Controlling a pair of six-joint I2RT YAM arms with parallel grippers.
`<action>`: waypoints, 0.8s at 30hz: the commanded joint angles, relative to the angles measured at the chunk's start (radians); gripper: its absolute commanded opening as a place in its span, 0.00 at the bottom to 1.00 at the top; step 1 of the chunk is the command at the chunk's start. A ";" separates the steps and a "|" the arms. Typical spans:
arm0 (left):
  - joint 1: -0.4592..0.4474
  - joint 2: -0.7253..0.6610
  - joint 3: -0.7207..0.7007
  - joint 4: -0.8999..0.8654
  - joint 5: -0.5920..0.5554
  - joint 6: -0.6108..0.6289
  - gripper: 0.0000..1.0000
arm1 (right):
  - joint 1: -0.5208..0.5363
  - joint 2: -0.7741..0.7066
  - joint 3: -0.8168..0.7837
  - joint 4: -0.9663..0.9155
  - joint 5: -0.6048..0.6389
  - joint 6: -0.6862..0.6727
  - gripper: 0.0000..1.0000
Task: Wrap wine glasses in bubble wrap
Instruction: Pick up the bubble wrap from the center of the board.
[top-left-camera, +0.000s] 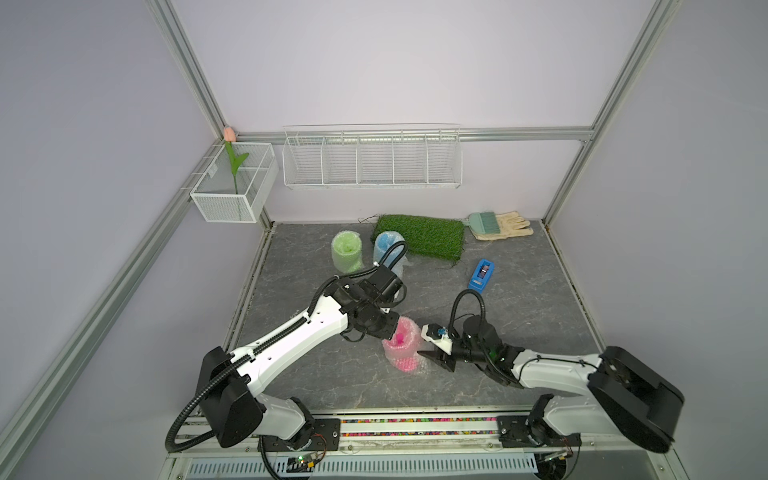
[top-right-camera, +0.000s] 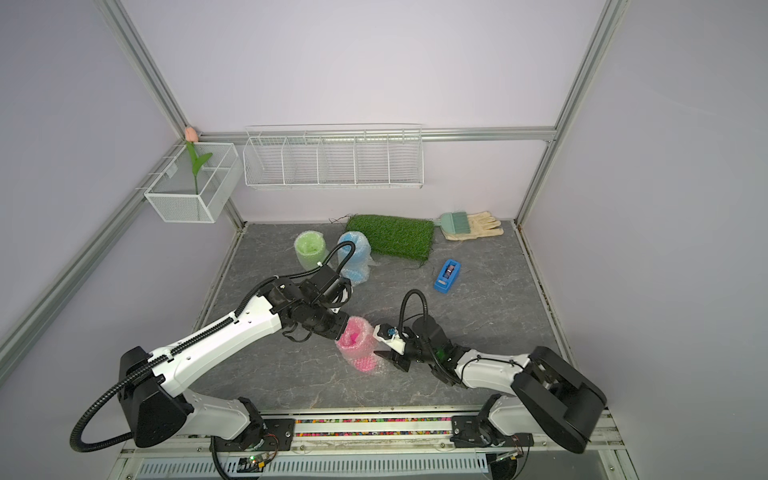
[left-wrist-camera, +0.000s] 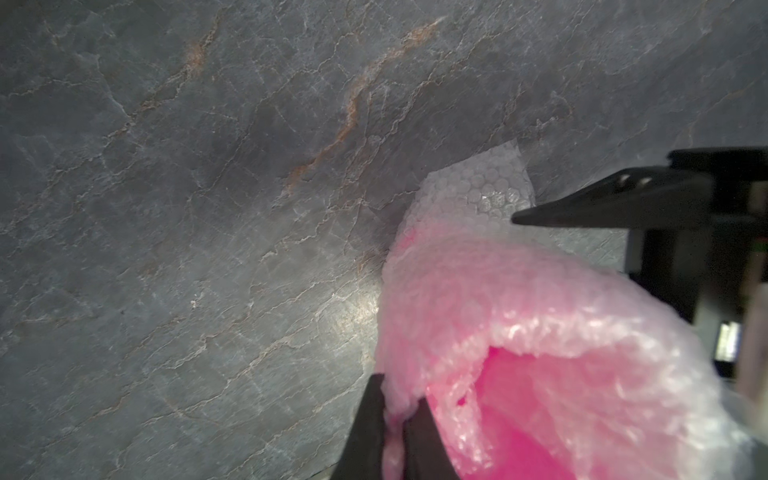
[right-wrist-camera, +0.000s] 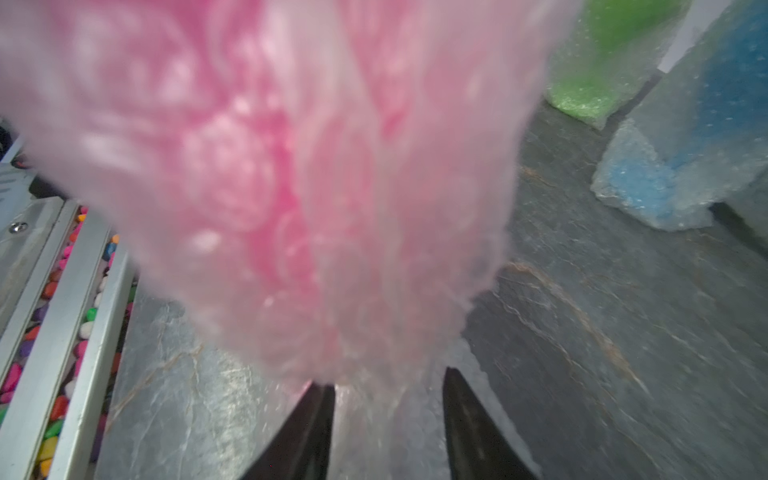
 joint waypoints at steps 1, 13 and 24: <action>0.006 -0.011 0.036 -0.039 -0.039 -0.008 0.10 | -0.006 -0.161 0.057 -0.293 0.018 0.012 0.55; 0.005 0.052 0.092 -0.038 -0.042 -0.015 0.09 | 0.033 -0.219 0.561 -0.912 0.176 0.608 0.47; 0.006 0.066 0.079 -0.031 -0.025 -0.029 0.09 | 0.101 0.227 1.048 -1.421 0.309 1.023 0.49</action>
